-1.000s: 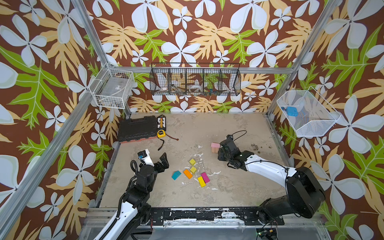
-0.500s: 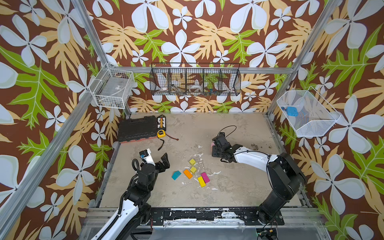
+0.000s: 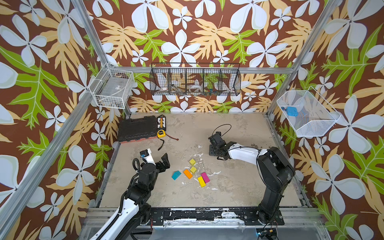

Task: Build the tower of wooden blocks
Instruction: 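Lower the red block onto the pink block atop the bars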

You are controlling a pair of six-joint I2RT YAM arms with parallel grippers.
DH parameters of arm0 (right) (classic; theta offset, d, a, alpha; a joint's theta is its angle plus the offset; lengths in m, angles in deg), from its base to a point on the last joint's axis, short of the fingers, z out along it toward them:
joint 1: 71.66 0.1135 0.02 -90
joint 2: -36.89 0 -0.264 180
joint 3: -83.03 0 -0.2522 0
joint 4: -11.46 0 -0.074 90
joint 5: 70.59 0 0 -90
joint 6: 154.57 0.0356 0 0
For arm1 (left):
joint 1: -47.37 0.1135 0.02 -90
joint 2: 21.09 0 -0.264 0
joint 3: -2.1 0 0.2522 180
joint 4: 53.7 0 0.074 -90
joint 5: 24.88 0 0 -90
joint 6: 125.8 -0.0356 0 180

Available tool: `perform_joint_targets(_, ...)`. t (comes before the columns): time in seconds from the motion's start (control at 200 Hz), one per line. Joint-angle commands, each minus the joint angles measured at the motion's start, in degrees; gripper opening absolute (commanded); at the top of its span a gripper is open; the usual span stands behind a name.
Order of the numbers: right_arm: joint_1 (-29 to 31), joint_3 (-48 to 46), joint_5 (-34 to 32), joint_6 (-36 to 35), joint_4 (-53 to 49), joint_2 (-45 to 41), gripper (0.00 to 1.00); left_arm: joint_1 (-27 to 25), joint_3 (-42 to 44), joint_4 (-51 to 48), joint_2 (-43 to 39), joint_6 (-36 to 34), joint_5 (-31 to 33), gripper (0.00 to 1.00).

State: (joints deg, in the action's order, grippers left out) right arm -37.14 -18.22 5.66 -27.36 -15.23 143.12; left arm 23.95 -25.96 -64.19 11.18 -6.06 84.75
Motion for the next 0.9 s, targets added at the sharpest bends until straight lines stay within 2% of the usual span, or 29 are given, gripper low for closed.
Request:
perform_joint_targets(0.0,0.0,0.8,-1.8,-0.2,-1.6,0.8,0.35,0.1,-0.5,1.3,-0.1,-0.3,0.7,1.00)
perform_joint_targets(0.721,-0.7,3.4,-2.6,-0.5,-2.3,3.6,0.40,0.2,-0.5,1.5,0.4,-0.2,0.5,1.00)
perform_joint_targets(0.891,-0.8,3.7,-2.3,-0.6,-2.1,3.9,0.44,0.1,-0.7,1.6,0.7,-0.2,0.5,1.00)
